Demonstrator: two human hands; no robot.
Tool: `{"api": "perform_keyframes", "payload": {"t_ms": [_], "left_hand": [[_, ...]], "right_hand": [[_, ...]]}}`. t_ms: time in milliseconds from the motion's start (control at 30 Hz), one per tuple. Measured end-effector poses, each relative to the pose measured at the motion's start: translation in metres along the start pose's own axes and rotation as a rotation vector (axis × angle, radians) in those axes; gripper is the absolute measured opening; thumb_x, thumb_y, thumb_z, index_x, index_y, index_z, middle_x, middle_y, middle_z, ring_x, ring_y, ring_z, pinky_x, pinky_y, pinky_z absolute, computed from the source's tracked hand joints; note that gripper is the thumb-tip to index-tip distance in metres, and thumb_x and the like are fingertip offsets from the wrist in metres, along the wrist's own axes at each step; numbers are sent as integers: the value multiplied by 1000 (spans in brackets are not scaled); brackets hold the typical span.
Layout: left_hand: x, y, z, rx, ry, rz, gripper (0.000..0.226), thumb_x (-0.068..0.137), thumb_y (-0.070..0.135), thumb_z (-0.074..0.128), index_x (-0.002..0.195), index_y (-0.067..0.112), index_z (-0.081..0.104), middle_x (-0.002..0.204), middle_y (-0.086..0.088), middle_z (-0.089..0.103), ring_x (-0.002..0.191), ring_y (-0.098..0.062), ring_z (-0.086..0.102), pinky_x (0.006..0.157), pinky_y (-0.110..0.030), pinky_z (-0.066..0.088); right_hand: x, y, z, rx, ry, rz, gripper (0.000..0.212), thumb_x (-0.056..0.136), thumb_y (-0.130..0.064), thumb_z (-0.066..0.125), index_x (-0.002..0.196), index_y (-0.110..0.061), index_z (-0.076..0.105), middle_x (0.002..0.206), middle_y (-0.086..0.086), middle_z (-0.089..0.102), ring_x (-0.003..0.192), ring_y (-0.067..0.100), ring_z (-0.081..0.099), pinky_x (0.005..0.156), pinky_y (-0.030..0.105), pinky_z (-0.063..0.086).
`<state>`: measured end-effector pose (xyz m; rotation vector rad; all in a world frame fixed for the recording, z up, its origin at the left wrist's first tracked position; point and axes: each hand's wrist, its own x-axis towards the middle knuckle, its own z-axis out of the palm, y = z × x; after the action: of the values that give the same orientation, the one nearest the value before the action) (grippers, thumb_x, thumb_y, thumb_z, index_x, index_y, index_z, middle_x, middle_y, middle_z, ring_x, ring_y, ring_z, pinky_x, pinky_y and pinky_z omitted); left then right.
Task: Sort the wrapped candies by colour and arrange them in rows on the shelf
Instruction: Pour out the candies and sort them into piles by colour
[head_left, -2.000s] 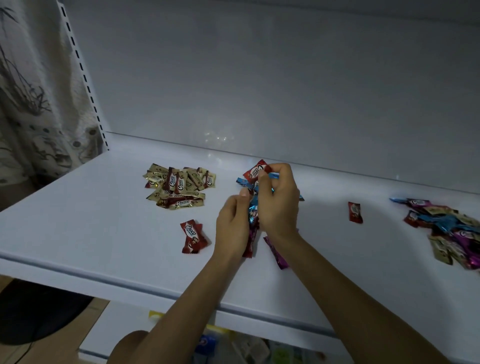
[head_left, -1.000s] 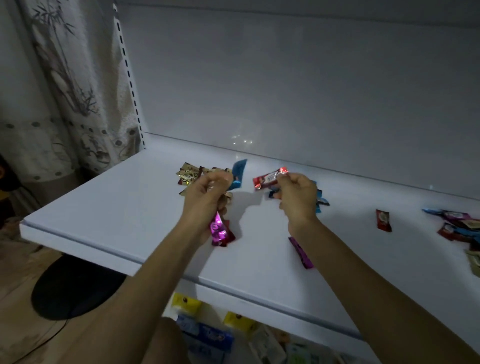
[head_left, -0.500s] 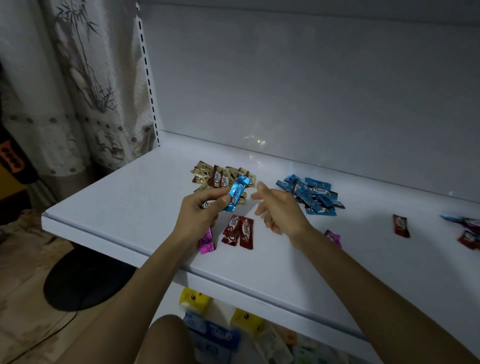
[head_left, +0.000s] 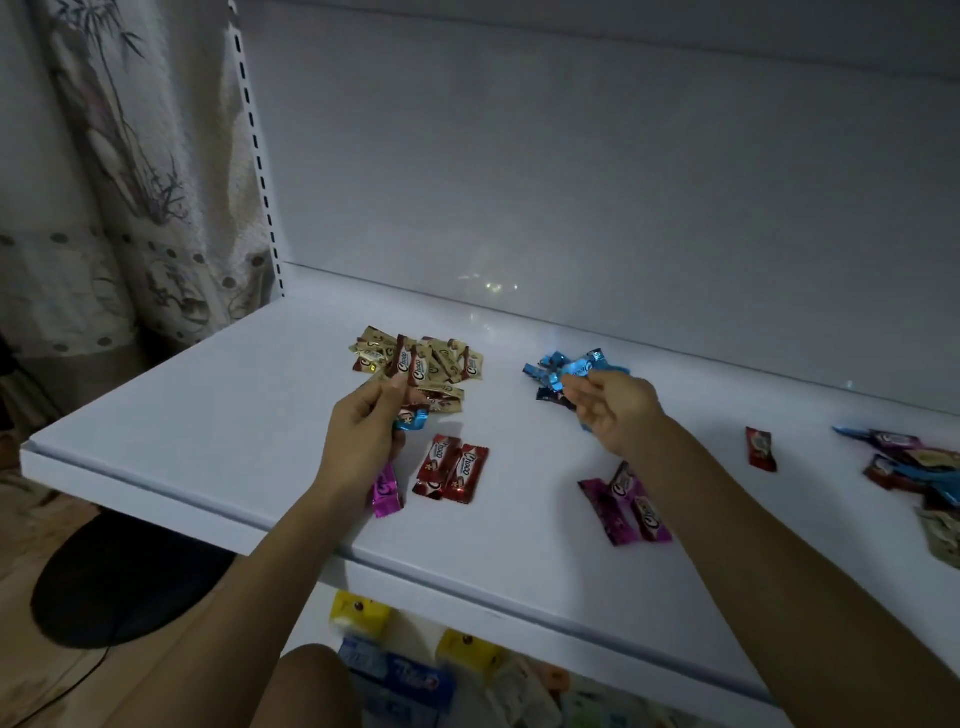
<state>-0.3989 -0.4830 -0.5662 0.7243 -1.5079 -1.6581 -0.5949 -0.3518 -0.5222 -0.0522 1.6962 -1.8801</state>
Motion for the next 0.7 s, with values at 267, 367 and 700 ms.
{"api": "perform_keyframes", "payload": {"t_ms": [267,367,700], "left_hand": [[9,14,-7,-421,50,-200,25,101,28,42,93,13,61,55,6,40,43,-7,33,40,-18,29],[16,19,6,-559,25,-216,23,100,27,44,90,16,61,55,7,40,44,-6,34,45,-17,35],[6,40,61,-812,35,-413,20,98,23,49,86,19,63,58,7,48,50,-5,43,47,-17,44]], "right_hand": [[-10,7,14,-172,70,-270,29,97,-12,48,126,-12,44,79,14,62,35,9,48,36,17,37],[-59,34,47,-447,-311,-270,26,94,-35,55,108,-13,56,85,7,67,55,12,62,45,23,48],[-80,43,43,-471,-387,-465,10,90,-24,63,92,-16,57,67,10,65,43,14,56,38,20,38]]}}
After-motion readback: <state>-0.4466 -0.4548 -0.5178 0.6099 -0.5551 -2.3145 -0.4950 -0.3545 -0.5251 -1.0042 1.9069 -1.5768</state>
